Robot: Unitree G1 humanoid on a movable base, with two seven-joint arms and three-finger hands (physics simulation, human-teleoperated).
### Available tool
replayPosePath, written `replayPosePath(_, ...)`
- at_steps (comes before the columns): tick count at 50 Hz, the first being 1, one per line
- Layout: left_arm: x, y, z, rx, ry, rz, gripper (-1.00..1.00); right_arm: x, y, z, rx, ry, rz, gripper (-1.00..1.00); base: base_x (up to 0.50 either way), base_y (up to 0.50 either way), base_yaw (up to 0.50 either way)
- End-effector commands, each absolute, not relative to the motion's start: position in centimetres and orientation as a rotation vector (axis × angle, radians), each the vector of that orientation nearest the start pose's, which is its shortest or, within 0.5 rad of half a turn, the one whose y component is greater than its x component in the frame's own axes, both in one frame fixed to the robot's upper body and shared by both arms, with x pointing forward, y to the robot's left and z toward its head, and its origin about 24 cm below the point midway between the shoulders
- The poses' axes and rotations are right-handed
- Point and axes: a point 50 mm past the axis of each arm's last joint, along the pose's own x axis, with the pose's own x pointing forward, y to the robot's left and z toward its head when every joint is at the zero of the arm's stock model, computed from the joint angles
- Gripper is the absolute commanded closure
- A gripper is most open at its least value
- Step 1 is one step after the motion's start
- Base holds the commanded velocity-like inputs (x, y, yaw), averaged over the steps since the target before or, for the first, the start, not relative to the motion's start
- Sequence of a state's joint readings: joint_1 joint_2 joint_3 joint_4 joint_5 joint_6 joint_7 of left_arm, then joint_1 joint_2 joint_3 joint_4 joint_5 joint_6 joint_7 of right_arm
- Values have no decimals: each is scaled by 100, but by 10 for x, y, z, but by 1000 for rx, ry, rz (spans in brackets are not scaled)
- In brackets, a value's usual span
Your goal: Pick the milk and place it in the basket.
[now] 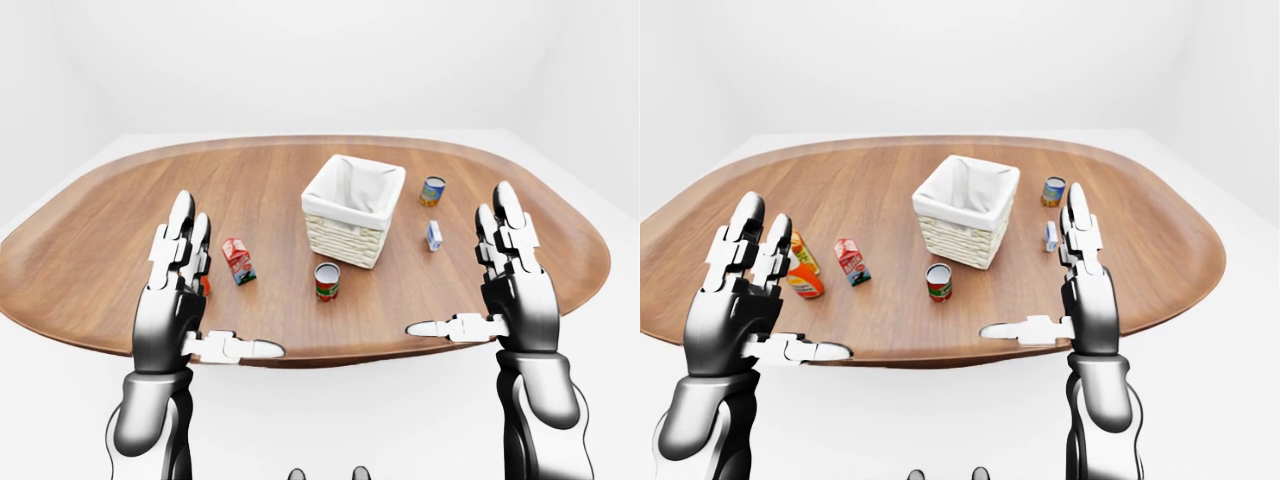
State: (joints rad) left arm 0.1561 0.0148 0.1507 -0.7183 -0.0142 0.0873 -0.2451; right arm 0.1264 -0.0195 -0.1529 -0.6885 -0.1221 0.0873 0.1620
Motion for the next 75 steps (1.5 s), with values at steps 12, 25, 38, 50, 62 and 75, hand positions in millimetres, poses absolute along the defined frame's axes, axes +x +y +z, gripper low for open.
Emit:
replayPosePath(12, 192, 175, 161, 131, -467, -74, -100, 198, -181, 162, -234, -458, -49, -100, 25, 0, 0)
replayPosePath(25, 192, 174, 161, 130, -467, -77, -100, 199, -181, 162, -235, -456, -49, -100, 25, 0, 0)
replayPosePath(38, 191, 175, 162, 128, -472, -76, -100, 198, -181, 161, -232, -455, -47, -100, 25, 0, 0)
replayPosePath(50, 191, 175, 162, 121, -474, -75, -100, 198, -180, 161, -235, -452, -44, -100, 25, 0, 0)
replayPosePath(62, 194, 176, 160, 126, -461, -57, -100, 198, -179, 160, -233, -447, -38, -100, 25, 0, 0)
replayPosePath(75, 198, 176, 155, 115, -459, -73, -100, 198, -179, 158, -230, -438, -32, -100, 25, 0, 0)
